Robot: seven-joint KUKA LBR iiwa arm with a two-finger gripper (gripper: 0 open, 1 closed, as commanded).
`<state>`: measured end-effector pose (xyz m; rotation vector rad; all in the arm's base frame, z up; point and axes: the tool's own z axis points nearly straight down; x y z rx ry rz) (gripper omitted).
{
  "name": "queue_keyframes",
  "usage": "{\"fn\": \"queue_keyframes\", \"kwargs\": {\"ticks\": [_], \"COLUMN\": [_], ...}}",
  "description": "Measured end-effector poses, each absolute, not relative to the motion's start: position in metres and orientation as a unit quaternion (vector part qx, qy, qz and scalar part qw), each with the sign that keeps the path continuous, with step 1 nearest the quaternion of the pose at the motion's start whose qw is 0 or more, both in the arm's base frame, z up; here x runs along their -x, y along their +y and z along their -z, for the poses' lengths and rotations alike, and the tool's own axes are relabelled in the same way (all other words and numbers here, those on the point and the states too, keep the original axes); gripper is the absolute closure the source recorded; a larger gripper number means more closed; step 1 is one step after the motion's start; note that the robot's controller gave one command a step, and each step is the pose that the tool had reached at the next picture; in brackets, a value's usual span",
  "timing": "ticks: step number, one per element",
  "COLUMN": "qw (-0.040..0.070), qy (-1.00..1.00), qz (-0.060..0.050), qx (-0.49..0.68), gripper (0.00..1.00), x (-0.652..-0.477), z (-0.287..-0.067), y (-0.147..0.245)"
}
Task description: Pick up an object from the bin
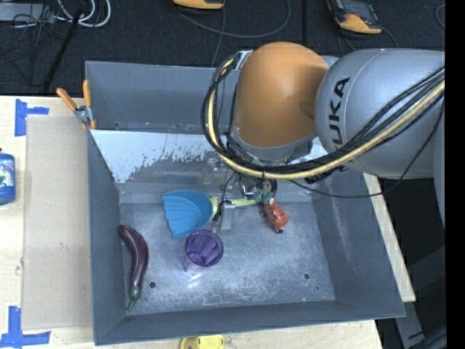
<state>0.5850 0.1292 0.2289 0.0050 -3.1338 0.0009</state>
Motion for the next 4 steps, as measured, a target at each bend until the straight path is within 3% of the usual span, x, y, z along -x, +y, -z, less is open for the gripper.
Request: {"fn": "queue_keyframes", "kwargs": {"ticks": [1, 2, 3, 4], "qw": [0.000, -0.003, 0.002, 0.000], "qy": [-1.000, -1.000, -0.998, -0.997], "qz": [0.000, 0.001, 0.000, 0.000], "qx": [0.000, -0.006, -0.062, -0.077], "gripper": [0.00, 0.00, 0.00, 0.00], "x": [-0.586, -0.589, -0.586, -0.587], "z": [-0.234, -0.184, -0.153, -0.126], "y": [0.129, 0.135, 0.138, 0.139]}}
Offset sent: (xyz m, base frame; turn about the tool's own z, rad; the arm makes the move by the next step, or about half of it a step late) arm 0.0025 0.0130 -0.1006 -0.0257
